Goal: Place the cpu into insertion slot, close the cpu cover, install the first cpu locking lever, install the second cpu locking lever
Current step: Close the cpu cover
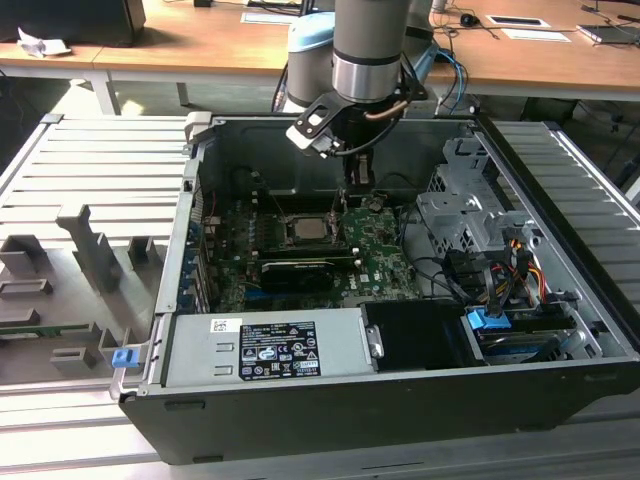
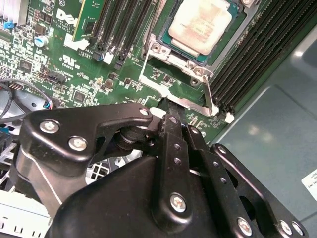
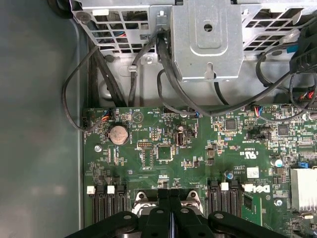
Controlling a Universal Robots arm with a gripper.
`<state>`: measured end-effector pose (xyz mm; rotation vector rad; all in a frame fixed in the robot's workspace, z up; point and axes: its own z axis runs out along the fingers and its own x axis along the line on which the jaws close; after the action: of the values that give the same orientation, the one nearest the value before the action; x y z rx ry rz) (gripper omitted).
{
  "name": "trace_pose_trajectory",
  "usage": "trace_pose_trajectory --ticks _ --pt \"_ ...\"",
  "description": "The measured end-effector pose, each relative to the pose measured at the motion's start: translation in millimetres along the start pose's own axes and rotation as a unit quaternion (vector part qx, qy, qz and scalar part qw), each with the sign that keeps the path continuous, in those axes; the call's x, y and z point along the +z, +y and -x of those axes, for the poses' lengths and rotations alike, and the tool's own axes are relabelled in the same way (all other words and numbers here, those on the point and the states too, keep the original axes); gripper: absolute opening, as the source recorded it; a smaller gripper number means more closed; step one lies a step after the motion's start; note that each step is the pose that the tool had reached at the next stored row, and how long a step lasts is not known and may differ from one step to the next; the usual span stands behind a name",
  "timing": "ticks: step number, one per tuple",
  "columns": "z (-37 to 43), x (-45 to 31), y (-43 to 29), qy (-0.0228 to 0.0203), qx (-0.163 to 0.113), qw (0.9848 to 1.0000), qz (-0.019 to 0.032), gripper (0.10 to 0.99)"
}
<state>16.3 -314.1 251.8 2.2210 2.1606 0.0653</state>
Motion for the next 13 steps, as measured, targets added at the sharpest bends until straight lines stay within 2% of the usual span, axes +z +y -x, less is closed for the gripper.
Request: trace_pose_trajectory --ticks 13 --pt "0.1 0.2 -2.9 0.0 0.0 1.0 0.0 0.106"
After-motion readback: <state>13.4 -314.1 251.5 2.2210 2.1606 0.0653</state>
